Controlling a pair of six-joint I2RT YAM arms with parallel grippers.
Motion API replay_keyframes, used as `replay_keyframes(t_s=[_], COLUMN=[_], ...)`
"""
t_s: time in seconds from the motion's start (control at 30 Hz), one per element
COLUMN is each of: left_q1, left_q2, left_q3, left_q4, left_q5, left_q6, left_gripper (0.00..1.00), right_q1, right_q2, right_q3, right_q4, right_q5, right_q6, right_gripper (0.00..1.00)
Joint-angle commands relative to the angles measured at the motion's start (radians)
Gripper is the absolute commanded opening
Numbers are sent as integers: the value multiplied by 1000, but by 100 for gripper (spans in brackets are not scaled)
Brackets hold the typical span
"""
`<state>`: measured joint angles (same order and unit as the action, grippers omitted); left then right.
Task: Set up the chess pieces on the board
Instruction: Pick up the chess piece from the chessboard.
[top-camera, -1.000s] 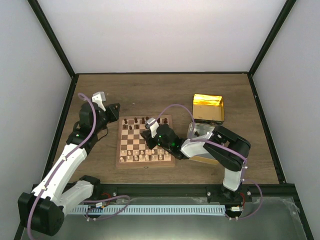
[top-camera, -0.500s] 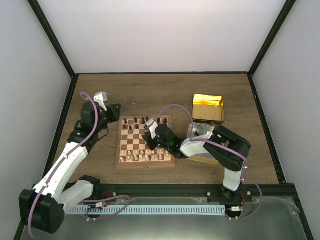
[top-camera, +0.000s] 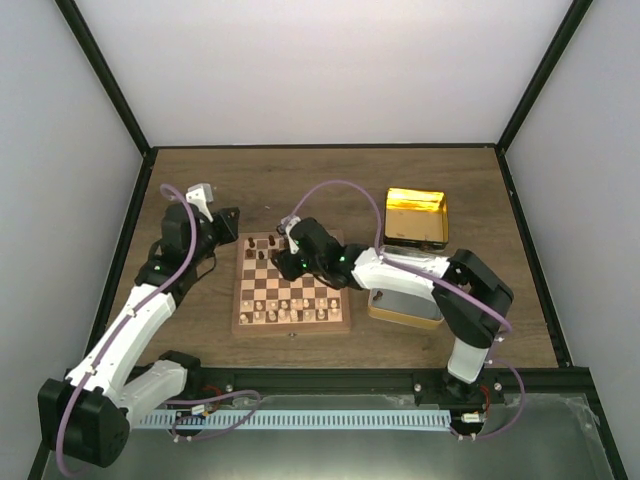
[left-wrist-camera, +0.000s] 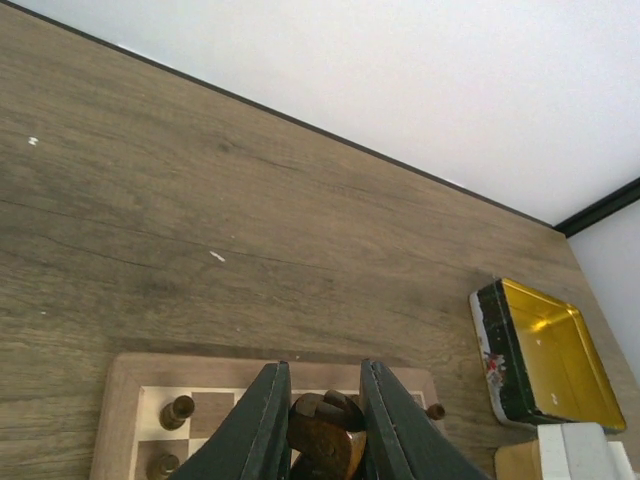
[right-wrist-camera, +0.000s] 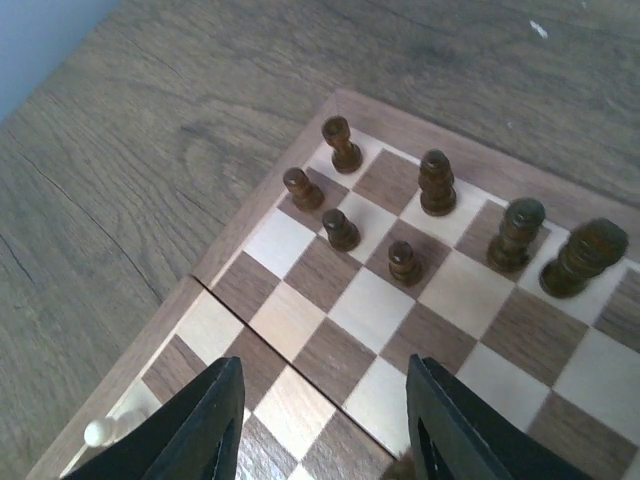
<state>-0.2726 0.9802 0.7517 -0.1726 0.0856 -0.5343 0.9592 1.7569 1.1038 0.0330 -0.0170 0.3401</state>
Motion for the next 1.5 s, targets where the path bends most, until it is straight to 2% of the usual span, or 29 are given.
replay_keyframes(t_s=[0.0,0.2,0.37,0.7,1.2,1.33,1.47], left_q1=[6,7,7,7,7,7,8], left_q2=[-37,-61,-61,-66,-78,-76,-74], left_q3=[38,42,33,14,7,8,17], left_q4=[-23,-40,-42,-34,-31,-30,-34], left_q5=[-78,-123,-115,-129,-161,-155,-153], left_q6=[34,57,57,52,47,45,50], left_gripper=[9,10,10,10,9,9,9], right_q1=[-14,-20,-20,-19,-19,-19,-20], right_q2=[19,87,149,184,212,204,169], right_q3=[137,280,351,390,398,394,390], right_q4=[-369,-566,-642,-659,-670,-657,-624], right_q5=[-2,-45,-66,8,13,22,79], right_q6=[96,101,97,97,96,102,125], right_gripper=[46,46,44,28,24,9,7])
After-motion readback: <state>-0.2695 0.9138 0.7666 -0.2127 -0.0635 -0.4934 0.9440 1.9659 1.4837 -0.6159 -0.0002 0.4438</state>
